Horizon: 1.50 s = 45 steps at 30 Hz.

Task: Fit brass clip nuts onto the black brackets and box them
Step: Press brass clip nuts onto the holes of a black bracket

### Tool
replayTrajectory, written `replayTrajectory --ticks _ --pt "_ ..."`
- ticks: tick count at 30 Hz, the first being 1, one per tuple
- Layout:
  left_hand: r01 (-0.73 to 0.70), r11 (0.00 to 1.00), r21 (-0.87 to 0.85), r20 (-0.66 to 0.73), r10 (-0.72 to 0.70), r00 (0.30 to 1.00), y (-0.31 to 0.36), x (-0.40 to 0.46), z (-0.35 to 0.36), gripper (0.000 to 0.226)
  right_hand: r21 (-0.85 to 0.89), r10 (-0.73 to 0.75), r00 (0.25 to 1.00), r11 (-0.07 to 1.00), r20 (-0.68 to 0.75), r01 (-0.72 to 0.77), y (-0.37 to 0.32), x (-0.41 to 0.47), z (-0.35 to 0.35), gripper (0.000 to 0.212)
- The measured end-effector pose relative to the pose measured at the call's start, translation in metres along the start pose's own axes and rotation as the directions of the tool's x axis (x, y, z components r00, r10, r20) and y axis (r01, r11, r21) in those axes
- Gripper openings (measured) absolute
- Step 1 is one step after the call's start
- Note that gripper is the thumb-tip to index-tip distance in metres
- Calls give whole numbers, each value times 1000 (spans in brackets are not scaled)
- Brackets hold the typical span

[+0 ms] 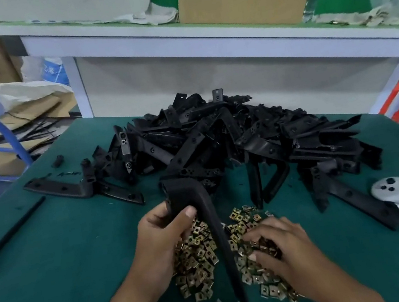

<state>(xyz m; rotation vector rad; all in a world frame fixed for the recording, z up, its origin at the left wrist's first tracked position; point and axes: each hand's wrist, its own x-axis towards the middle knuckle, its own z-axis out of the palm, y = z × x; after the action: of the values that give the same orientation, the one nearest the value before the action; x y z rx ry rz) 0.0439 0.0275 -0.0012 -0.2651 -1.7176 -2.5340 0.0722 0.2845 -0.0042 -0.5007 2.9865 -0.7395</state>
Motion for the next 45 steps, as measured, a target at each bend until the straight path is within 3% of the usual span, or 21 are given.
replayTrajectory --ticks 3,4,6,10,13,16,18,23,27,31,34,38,41,45 --pt "38 988 -151 70 -27 997 -1 0 4 35 -24 -23 1000 999 -15 22 -2 0 0 37" --pt "48 984 -173 78 -35 996 0 1 5 42 -37 -34 999 999 -16 34 -2 -1 1 35" --pt "54 985 -164 81 -41 996 3 1 6 69 -44 -50 998 998 -24 49 -3 -1 2 33" --pt "51 989 -140 73 -41 996 7 -3 10 47 -18 -40 999 999 -22 40 -4 -2 2 30" --pt "87 985 -148 54 -79 995 5 -7 14 69 11 -30 999 999 -16 31 -7 -5 2 17" --pt "106 994 -2 8 -106 994 8 -11 18 73 34 -42 999 998 -18 43 -9 -5 2 8" --pt "69 985 155 -9 -68 998 9 -14 19 65 37 -48 999 998 -20 49 -10 -4 2 7" --pt "-95 877 471 94 57 994 12 -26 23 35 -32 -92 995 995 -41 91 -12 -3 6 16" --pt "-219 791 571 239 95 966 13 -28 19 26 -144 -133 991 981 -8 130 -11 -4 4 31" --pt "-141 822 552 157 64 986 7 -35 9 36 -142 -147 989 979 18 148 -10 -4 2 38" --pt "-160 814 558 160 83 984 5 -30 2 41 -127 -143 990 982 -13 140 -9 0 3 31" --pt "-87 835 543 111 31 993 -1 -23 -4 54 73 -106 982 990 -158 119 -11 3 5 21" --pt "-63 864 499 140 -9 990 -4 -21 -5 48 245 1 963 967 -270 68 -17 3 3 21" --pt "-55 869 491 274 -94 957 0 -20 -4 43 418 151 956 908 -251 -33 -23 2 -1 21"
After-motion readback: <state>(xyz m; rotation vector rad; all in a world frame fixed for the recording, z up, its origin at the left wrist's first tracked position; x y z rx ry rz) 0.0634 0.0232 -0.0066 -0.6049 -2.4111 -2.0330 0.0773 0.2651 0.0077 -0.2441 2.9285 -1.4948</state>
